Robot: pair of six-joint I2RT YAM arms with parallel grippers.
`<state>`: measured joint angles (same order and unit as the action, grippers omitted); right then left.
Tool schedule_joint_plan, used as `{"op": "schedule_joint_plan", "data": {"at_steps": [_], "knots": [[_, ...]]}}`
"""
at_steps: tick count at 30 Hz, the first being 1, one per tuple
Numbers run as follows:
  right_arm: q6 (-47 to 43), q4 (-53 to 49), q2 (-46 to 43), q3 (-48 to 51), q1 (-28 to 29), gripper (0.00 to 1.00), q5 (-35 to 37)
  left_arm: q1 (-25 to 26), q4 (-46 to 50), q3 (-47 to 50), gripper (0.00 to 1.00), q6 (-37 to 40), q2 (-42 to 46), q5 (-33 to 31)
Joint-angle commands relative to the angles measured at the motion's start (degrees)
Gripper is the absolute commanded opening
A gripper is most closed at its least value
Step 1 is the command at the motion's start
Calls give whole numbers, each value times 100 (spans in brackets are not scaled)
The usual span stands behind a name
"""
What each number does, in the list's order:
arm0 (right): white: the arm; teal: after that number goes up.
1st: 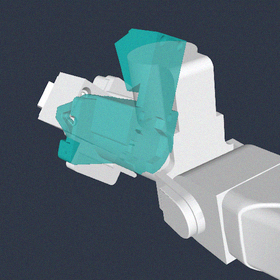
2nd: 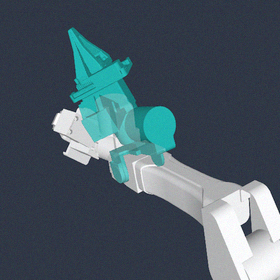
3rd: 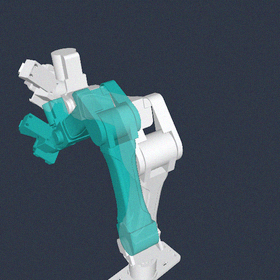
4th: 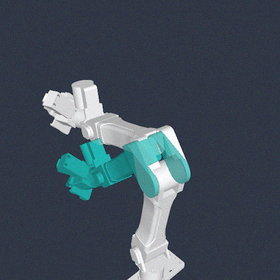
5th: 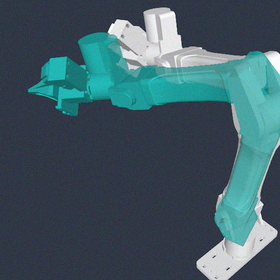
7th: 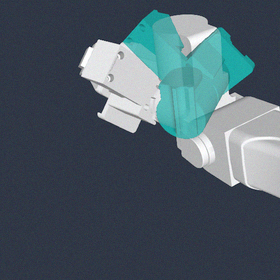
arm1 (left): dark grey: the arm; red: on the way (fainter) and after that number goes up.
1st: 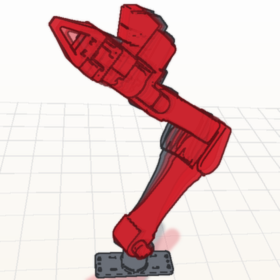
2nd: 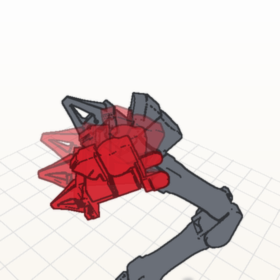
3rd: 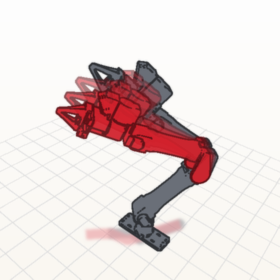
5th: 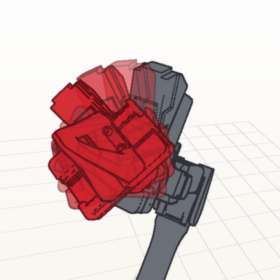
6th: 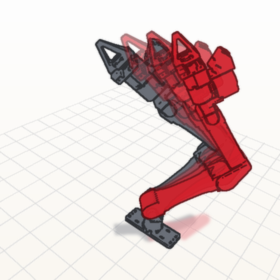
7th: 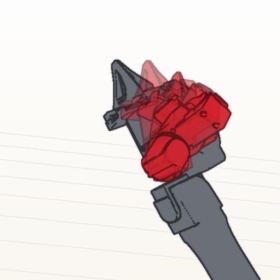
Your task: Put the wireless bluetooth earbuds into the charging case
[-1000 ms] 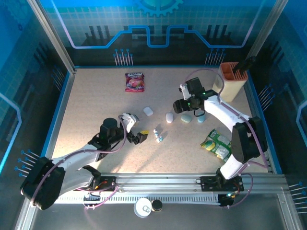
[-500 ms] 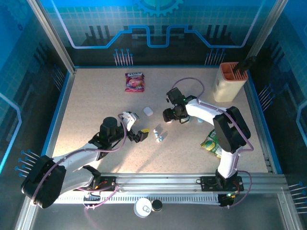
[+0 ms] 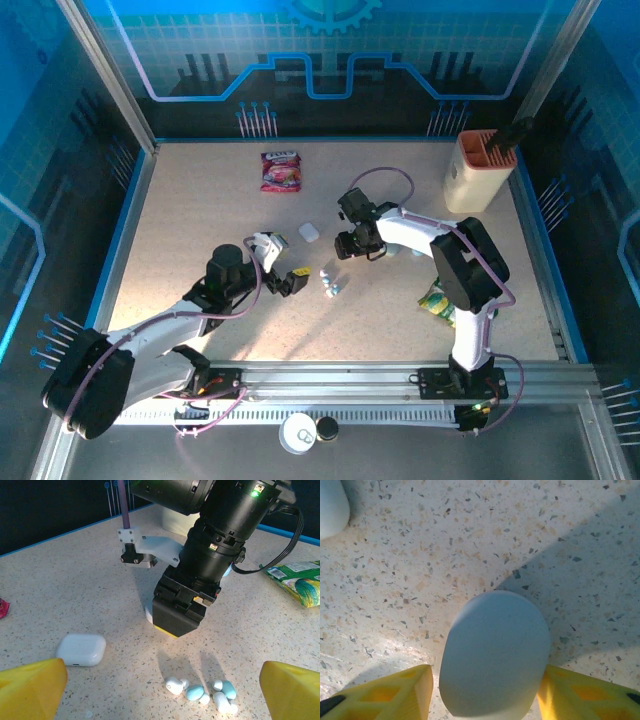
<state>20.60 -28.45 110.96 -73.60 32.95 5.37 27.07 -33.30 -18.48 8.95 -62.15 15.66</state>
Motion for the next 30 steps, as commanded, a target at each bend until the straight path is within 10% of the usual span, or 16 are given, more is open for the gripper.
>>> {"op": "schedule_joint_plan", "data": {"at_steps": [1, 16, 30], "knots": [[-108, -5, 24, -72, 26, 58, -162, 15, -18, 81, 99, 6, 128, -54], [-309, 85, -124, 122, 30, 43, -187, 13, 13, 55, 99, -7, 113, 7], [-3350, 1265, -2092, 1207, 34, 41, -2034, -191, 642, -37, 99, 95, 635, 878]]}}
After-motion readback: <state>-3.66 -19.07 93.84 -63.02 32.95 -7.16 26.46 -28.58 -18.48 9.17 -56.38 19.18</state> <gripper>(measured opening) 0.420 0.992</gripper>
